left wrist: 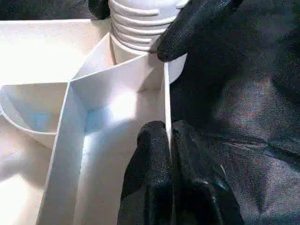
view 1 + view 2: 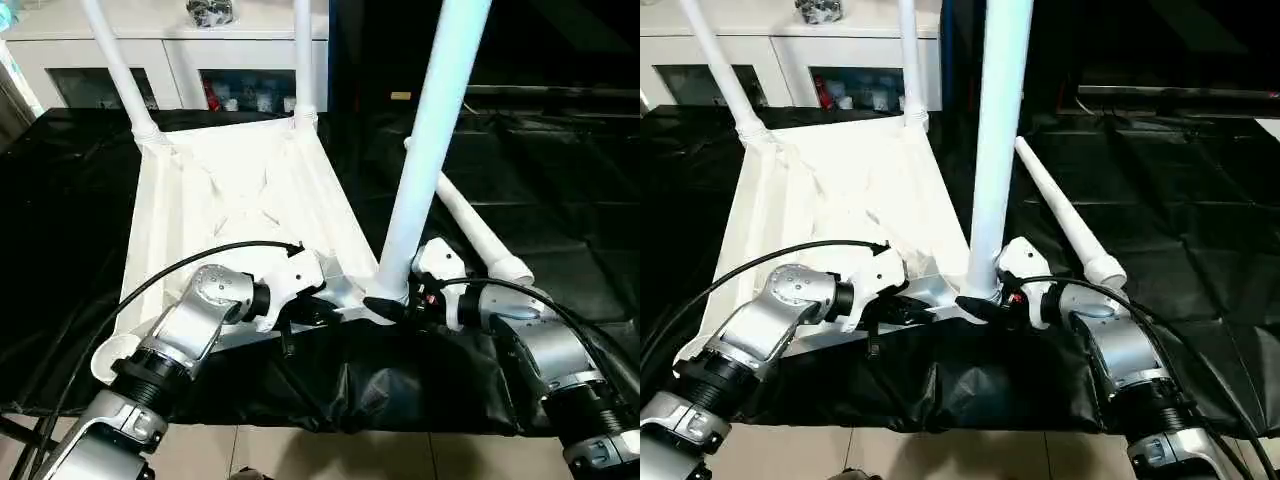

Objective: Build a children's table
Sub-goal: Rotate leg to tighten

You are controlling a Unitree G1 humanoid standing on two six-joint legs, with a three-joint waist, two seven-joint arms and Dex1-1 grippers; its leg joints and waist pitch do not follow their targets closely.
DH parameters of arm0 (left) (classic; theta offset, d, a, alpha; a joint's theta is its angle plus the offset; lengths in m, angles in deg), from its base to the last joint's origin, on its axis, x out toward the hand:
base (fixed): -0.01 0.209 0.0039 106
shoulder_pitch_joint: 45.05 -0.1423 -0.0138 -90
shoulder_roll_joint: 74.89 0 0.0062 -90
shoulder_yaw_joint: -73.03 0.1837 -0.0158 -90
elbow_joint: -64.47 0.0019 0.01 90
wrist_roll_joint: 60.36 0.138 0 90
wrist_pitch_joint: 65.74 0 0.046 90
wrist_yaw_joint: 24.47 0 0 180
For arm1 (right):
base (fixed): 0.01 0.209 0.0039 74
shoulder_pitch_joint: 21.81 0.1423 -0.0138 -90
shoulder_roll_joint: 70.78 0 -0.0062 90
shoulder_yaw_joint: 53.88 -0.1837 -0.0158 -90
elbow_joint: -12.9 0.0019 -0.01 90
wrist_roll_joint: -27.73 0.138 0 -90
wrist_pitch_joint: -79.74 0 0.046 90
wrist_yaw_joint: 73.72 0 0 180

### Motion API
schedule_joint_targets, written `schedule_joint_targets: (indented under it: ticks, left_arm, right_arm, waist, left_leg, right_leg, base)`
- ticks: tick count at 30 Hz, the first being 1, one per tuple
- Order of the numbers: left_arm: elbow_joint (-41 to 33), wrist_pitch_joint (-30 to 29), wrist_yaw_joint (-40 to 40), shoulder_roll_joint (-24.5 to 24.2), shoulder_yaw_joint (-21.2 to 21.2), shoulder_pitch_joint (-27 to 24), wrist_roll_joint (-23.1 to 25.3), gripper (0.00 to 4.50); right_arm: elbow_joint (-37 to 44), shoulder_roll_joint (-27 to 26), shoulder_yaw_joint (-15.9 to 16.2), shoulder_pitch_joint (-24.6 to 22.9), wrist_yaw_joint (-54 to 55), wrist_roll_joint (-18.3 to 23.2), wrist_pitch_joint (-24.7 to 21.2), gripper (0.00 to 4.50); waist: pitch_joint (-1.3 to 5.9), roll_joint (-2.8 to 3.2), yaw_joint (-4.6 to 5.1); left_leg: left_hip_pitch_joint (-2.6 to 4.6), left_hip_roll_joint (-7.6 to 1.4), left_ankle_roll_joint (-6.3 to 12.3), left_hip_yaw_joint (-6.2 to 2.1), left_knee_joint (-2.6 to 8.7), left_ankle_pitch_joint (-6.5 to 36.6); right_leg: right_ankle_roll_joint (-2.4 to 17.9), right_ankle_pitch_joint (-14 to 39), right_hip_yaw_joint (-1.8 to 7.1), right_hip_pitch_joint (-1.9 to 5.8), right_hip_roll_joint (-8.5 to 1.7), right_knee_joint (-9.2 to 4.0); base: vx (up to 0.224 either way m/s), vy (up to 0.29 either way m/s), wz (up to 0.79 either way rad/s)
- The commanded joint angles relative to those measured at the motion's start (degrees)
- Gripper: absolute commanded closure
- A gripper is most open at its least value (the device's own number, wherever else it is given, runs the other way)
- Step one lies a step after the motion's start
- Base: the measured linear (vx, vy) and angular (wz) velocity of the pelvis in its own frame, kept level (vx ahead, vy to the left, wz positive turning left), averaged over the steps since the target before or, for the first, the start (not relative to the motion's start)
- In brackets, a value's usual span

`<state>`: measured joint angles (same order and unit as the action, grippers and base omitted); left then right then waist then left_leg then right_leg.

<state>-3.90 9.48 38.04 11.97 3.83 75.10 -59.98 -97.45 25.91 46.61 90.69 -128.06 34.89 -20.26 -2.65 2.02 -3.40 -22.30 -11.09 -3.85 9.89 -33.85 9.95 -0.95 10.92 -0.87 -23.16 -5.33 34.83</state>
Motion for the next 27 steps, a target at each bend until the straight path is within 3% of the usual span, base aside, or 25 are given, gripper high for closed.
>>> schedule_joint_targets:
  ticks: [1,3,8,11,12,15,17,19,22,27]
  left_arm:
    - [-1.4,1.2,1.4,0.6,1.2,0.3,-0.5,4.5]
    - [-0.6,0.1,-2.1,2.5,0.7,0.8,0.1,4.5]
    - [2.3,-3.0,-11.2,7.2,0.1,2.6,2.6,4.5]
    - [6.1,-6.9,-22.7,13.9,-2.2,5.0,3.9,4.5]
    - [6.5,-7.3,-23.9,14.6,-2.5,5.3,3.8,4.5]
    - [8.6,-6.9,-29.0,17.6,-3.1,6.2,4.5,4.5]
    - [9.1,-6.0,-29.9,17.9,-3.0,6.3,5.4,4.5]
    - [9.1,-5.2,-29.8,18.0,-2.9,6.2,5.6,4.5]
    - [7.6,-3.4,-26.6,17.2,-2.2,5.1,5.4,4.5]
    - [4.4,-0.7,-20.4,13.5,-1.0,3.1,4.1,4.5]
  right_arm:
    - [0.9,-1.4,-0.7,-0.5,0.1,1.6,-1.1,1.74]
    - [-0.7,-4.3,-2.2,-0.3,4.2,2.1,-1.5,1.75]
    - [-5.8,-10.1,-4.3,1.7,14.2,1.4,-2.8,1.75]
    - [-11.9,-17.1,-6.1,5.0,26.9,-0.1,-2.2,1.75]
    - [-12.6,-17.9,-6.3,5.4,28.4,-0.4,-2.1,1.75]
    - [-15.7,-22.4,-6.3,7.4,35.6,-2.5,-0.1,1.75]
    - [-16.5,-23.2,-6.1,7.9,36.7,-3.7,1.8,1.75]
    - [-17.1,-23.7,-6.2,8.2,36.9,-4.0,3.2,1.19]
    - [-16.5,-24.1,-7.1,8.3,33.5,-2.5,4.2,1.03]
    - [-14.4,-18.9,-4.4,7.6,29.3,-5.3,5.1,0.58]
  waist:
    - [3.71,-0.63,0.31]
    - [3.68,-0.67,0.35]
    - [3.4,-0.94,0.86]
    - [3.17,-0.7,1.75]
    - [3.34,-0.92,2.0]
    - [3.57,-0.94,2.53]
    - [3.6,-0.96,2.56]
    - [3.65,-1.01,2.59]
    - [3.58,-0.96,2.67]
    - [3.57,-0.96,2.86]
  left_leg:
    - [0.98,-1.12,3.38,0.23,3.84,11.1]
    - [0.97,-1.1,3.35,0.26,3.86,11.4]
    - [1.07,-0.99,1.03,0.16,4.23,14.6]
    - [0.96,-0.79,-0.6,0.07,4.43,16.4]
    - [0.96,-0.65,-1.07,-0.11,4.39,16.5]
    - [0.75,-0.54,-0.36,-0.15,4.3,16.1]
    - [0.71,-0.56,0.54,-0.07,4.17,15.5]
    - [0.51,-0.58,1.13,-0.08,4.17,14.7]
    - [0.55,-0.64,2.13,-0.03,4.24,14.9]
    - [0.57,-0.73,2.44,-0.01,4.22,15.2]
  right_leg:
    - [14.2,5.9,0.73,2.68,-1.36,-3.71]
    - [14.0,6.6,0.77,2.56,-1.38,-3.74]
    - [12.1,13.9,0.77,2.35,-1.46,-4.41]
    - [10.9,17.8,0.81,2.02,-1.46,-4.8]
    - [10.3,18.6,0.67,2.16,-1.46,-4.93]
    - [9.9,17.3,0.66,2.18,-1.43,-5.07]
    - [10.3,15.6,0.66,2.12,-1.37,-5.03]
    - [10.6,13.9,0.6,2.31,-1.38,-4.88]
    - [11.3,12.5,0.56,2.35,-1.28,-4.8]
    - [11.6,13.0,0.59,2.4,-1.33,-4.86]
  base:
    - [0.0,0.0,0.0]
    - [0.0,0.0,0.0]
    - [0.0,0.0,0.0]
    - [0.0,0.0,0.0]
    - [0.0,0.0,0.0]
    - [0.0,0.0,0.0]
    - [0.0,0.0,0.0]
    - [0.0,0.0,0.0]
    - [0.0,0.0,0.0]
    - [0.0,0.0,0.0]
